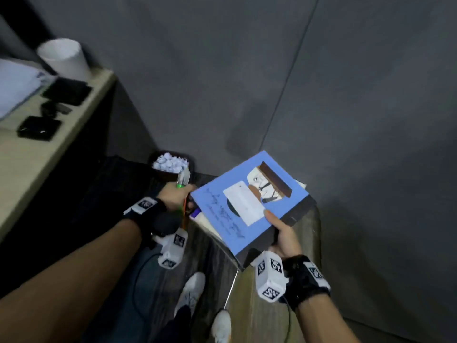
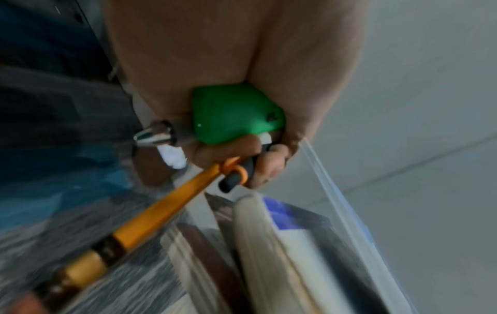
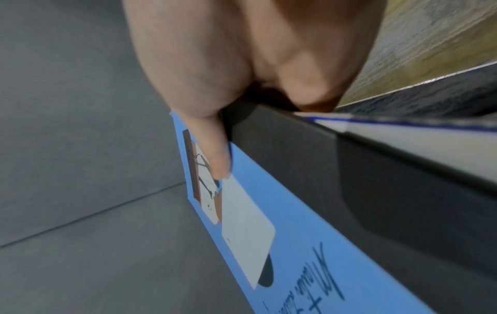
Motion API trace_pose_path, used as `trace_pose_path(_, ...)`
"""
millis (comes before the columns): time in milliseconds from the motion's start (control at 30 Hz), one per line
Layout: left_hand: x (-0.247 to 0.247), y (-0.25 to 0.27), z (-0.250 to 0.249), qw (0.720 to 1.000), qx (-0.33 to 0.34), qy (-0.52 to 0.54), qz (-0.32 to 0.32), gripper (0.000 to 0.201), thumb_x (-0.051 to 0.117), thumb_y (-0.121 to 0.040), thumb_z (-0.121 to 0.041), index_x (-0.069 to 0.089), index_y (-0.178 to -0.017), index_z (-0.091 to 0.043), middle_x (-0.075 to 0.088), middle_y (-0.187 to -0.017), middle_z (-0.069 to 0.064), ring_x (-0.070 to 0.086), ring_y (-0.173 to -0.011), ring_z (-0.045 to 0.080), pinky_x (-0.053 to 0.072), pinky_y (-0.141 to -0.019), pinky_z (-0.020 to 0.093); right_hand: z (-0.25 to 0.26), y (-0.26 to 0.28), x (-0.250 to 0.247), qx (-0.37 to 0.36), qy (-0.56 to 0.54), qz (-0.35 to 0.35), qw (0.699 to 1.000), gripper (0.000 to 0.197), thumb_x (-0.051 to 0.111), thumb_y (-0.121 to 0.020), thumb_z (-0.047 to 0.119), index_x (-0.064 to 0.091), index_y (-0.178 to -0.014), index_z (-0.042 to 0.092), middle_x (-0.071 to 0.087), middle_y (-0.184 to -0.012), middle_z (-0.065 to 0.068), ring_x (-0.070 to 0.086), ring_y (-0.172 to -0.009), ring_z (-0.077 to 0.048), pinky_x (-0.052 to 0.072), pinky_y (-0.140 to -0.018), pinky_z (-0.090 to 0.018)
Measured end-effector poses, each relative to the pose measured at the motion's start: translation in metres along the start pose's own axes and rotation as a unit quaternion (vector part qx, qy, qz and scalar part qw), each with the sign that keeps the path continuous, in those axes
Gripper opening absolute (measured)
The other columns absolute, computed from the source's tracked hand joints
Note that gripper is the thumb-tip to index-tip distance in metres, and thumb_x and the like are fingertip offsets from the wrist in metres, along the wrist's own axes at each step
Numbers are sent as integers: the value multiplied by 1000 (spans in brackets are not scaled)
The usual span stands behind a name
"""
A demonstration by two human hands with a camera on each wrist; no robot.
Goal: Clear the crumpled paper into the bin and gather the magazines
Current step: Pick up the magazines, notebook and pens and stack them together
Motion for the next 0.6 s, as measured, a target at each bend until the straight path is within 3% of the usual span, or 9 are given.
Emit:
trace_pose_path(100, -38, 64, -46, 998, 26, 51, -18, 38, 53, -89, -2, 40, -53, -8, 37, -43, 8, 38, -33, 17, 31, -40, 19, 13, 45, 43, 7, 16, 12, 1000, 45, 64, -89, 18, 57, -132, 9, 62, -128, -17, 57, -120, -38, 39, -105, -58)
trace_pose_path(233, -100, 126, -64, 996, 46, 50, -55, 32, 56, -90, -5, 43, -60, -9, 42, -49, 6, 40, -34, 17, 31, -39, 19, 15, 76, 91, -4, 69, 56, 996, 65, 83, -71, 21, 58, -130, 10, 59, -131, -18, 56, -120, -39, 40, -102, -61)
trace_pose_path(467, -208, 186, -56, 982, 60, 102, -149, 34, 57, -91, -9, 45, -59, -9, 47, -44, 2, 43, -33, 16, 32, -38, 19, -29, 87, 188, 35, 148, 121, 981, 50, 69, -81, 16, 59, -129, 10, 64, -125, -17, 61, -114, -37, 50, -93, -57)
trace_pose_path(600, -272, 203, -48, 980, 63, 110, -155, 36, 57, -92, -16, 53, -58, -6, 51, -53, 16, 48, -39, 22, 39, -45, 25, -67, 72, 249, 63, 198, 121, 971, 56, 75, -71, 17, 62, -125, 9, 67, -119, -16, 63, -108, -40, 51, -90, -55)
Point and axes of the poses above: each hand's wrist, its own y-axis away from the middle knuckle, its own x-axis out of the palm, z = x × y, the point moved 8 cm from there along -y, towards the middle knuckle
